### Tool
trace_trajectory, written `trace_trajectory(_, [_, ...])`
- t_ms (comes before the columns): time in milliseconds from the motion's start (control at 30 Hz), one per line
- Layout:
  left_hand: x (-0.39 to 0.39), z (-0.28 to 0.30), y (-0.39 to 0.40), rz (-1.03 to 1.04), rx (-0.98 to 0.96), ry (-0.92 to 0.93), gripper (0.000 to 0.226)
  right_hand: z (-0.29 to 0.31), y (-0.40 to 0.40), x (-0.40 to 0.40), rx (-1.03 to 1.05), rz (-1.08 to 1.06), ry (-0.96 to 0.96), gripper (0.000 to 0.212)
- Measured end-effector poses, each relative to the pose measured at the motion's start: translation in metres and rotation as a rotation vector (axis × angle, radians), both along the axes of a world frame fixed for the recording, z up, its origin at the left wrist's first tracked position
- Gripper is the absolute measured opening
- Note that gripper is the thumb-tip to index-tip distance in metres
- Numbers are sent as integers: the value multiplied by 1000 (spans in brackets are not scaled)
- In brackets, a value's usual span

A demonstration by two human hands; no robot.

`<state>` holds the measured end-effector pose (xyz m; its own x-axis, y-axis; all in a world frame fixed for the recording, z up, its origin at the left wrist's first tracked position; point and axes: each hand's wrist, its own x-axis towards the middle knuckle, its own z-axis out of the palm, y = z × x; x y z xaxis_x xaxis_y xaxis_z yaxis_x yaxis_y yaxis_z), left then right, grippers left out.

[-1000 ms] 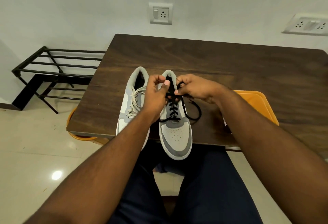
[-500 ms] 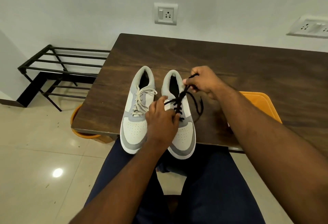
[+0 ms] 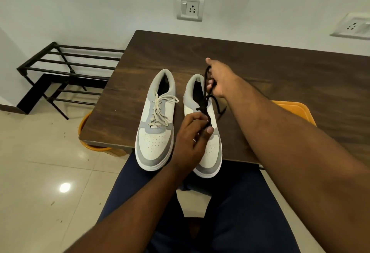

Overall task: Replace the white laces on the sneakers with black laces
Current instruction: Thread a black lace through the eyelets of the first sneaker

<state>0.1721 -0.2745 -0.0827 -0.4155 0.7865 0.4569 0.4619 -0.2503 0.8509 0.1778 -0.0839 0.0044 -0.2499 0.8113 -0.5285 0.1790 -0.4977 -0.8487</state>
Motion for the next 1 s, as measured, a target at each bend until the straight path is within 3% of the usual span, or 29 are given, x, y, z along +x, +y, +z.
trace_trajectory(67, [4,11,0,-83,-56,-356,22,-1,3,-3,32,18,-35,27])
trace_trajectory(133, [5,14,1,-103,-133,-555,33,-4,8,-5,84,-18,-47,24])
trace_trajectory(300, [6,-2,0,39,-375,-144,47,-19,20,-8,256,-64,-84,35])
trace_trajectory(400, [9,-12,-1,153,-521,147,43,-24,23,-18,352,-19,-125,39])
trace_trajectory(467, [15,-19,-3,225,-487,277,37,-23,26,-23,408,8,-158,41])
trace_trajectory(600, [19,-24,-6,272,-357,434,30,-24,37,-27,454,-67,-169,25])
trace_trajectory(667, [19,-26,-6,291,-353,479,31,-24,43,-25,454,-102,-172,35])
trace_trajectory(767, [16,-32,-7,294,-342,503,33,-23,53,-23,433,-179,-148,16])
trace_trajectory(800, [14,-33,-8,286,-340,497,33,-23,54,-21,413,-215,-130,27])
trace_trajectory(900, [11,-37,-9,269,-331,468,32,-23,53,-13,372,-228,-55,19])
trace_trajectory(1000, [14,-31,-12,271,-382,367,33,-18,44,0,280,-123,-7,39])
